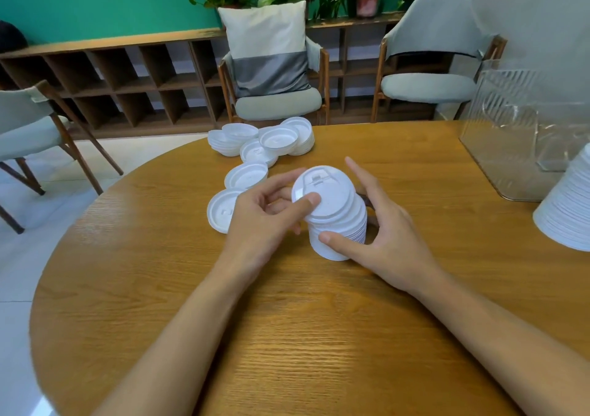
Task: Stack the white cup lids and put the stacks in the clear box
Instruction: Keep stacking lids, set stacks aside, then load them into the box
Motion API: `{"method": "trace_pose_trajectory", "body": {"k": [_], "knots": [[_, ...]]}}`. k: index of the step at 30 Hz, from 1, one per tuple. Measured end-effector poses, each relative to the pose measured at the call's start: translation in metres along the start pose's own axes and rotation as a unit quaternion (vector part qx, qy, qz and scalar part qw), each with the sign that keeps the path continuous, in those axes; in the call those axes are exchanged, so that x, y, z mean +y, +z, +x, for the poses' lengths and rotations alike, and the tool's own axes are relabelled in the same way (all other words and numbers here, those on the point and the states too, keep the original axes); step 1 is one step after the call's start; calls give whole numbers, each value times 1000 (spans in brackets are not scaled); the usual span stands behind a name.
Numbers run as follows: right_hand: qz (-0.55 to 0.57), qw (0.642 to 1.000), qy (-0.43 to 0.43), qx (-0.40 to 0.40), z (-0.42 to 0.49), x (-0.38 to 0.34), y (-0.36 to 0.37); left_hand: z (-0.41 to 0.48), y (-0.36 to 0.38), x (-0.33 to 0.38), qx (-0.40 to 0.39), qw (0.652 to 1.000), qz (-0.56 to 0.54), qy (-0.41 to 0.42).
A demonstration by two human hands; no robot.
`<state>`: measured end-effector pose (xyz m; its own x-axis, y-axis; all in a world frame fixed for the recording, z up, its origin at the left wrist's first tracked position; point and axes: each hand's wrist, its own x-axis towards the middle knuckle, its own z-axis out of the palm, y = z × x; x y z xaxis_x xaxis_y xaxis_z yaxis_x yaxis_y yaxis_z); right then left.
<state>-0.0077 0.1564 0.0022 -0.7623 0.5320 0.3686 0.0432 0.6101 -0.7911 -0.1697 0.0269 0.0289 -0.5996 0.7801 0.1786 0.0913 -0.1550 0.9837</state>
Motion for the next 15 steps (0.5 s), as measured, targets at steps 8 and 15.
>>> {"method": "trace_pose_trajectory", "body": {"k": [8, 15], "knots": [[-34, 999, -13, 1, 0, 3, 0, -7, 8, -11, 55, 972, 215, 82], [-27, 1000, -14, -2, -1, 0, 0, -5, 9, -13, -22, 975, 200, 96]]}}
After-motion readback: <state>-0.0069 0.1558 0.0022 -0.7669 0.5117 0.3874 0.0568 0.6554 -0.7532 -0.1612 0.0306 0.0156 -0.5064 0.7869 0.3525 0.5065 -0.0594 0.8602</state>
